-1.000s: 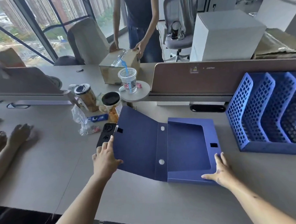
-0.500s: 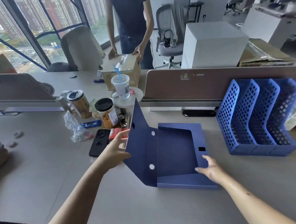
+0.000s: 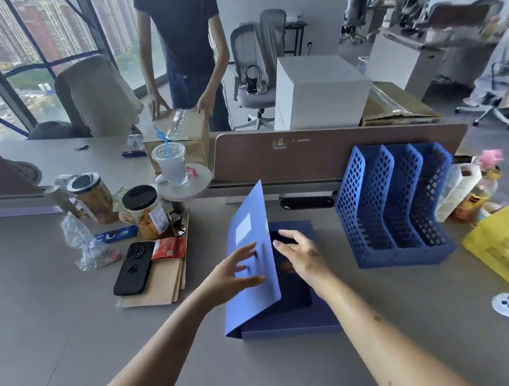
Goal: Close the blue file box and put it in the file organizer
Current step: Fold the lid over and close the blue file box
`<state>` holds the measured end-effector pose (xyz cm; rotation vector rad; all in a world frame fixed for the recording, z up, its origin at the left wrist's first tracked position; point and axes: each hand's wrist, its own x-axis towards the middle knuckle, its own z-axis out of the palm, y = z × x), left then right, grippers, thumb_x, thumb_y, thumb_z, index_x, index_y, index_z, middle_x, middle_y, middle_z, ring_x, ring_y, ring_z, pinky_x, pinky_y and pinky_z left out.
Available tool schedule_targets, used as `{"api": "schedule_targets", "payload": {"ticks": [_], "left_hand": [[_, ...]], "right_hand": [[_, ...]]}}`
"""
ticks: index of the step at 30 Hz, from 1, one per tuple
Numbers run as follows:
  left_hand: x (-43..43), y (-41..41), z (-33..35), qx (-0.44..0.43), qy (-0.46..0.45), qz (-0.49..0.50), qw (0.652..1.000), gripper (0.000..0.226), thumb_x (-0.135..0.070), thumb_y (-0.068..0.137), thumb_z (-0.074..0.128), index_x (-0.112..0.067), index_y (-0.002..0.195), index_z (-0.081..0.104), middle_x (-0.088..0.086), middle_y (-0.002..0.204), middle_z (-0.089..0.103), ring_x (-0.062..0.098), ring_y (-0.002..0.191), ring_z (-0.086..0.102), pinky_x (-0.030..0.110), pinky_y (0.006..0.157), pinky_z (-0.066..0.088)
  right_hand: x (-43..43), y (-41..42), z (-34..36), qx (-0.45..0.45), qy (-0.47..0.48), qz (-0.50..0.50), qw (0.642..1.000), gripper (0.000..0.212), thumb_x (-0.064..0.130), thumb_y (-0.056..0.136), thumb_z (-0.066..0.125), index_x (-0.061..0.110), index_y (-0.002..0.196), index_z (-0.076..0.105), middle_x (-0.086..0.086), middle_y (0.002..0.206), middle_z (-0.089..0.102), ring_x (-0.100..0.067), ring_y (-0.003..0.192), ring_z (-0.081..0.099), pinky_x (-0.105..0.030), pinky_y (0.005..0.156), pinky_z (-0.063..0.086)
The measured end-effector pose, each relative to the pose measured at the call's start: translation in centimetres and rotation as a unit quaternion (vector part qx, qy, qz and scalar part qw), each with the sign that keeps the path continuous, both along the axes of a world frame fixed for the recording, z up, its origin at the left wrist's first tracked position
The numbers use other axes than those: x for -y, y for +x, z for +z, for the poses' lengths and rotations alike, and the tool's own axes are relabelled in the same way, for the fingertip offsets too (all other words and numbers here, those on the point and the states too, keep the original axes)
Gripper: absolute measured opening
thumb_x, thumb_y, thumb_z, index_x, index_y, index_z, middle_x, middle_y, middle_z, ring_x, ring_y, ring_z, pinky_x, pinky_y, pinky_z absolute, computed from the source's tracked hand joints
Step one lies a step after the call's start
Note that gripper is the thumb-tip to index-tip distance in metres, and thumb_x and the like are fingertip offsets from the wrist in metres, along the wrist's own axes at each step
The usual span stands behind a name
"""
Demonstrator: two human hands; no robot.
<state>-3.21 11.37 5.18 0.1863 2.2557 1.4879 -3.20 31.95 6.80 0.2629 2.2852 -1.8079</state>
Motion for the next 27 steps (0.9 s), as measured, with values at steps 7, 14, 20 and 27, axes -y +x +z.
{"api": "schedule_targets", "payload": {"ticks": [7, 14, 20, 27], "left_hand": [[-2.0, -1.7, -5.2, -0.057, -0.111, 0.023, 0.992, 0.086, -0.028, 0.077, 0.082, -0.033, 0.148, 0.035, -0.011, 0.143, 0.053, 0.021, 0.132, 0.047, 0.031, 0.098, 0.04], [-2.7, -2.6, -8.4, -0.019, -0.272, 0.087, 0.958, 0.112, -0.061, 0.066, 0.077, -0.04, 0.155, 0.011, -0.007, 0.161, 0.023, 0.028, 0.148, 0.016, 0.051, 0.113, 0.026], [-3.3, -3.0, -10.4, 0.041, -0.32, 0.072, 0.944, 0.13, -0.08, 0.057, 0.069, -0.03, 0.157, 0.001, -0.002, 0.165, 0.015, 0.035, 0.15, 0.01, 0.051, 0.117, 0.018], [-4.0, -3.4, -10.9, 0.051, -0.333, 0.039, 0.941, 0.126, -0.08, 0.06, 0.067, -0.033, 0.156, 0.001, 0.0, 0.166, 0.01, 0.03, 0.151, 0.015, 0.048, 0.116, 0.021]], "right_hand": [[-2.0, -0.2, -1.6, 0.005, 0.047, -0.094, 0.994, 0.049, 0.012, 0.083, 0.067, 0.021, 0.129, 0.057, 0.001, 0.091, 0.072, -0.017, 0.081, 0.072, -0.032, 0.068, 0.058], [-6.0, 0.2, -4.0, 0.033, 0.058, -0.138, 0.988, 0.056, 0.005, 0.089, 0.062, 0.03, 0.138, 0.051, -0.002, 0.089, 0.076, -0.027, 0.073, 0.068, -0.035, 0.063, 0.054], [-7.3, 0.5, -6.5, 0.088, 0.059, -0.168, 0.98, 0.051, 0.001, 0.092, 0.056, 0.019, 0.14, 0.051, -0.017, 0.108, 0.07, -0.029, 0.08, 0.063, -0.032, 0.068, 0.05], [-8.0, 0.7, -8.1, 0.11, 0.077, -0.182, 0.974, 0.046, 0.002, 0.093, 0.053, 0.023, 0.133, 0.058, -0.006, 0.108, 0.061, -0.021, 0.076, 0.067, -0.025, 0.057, 0.051]]}}
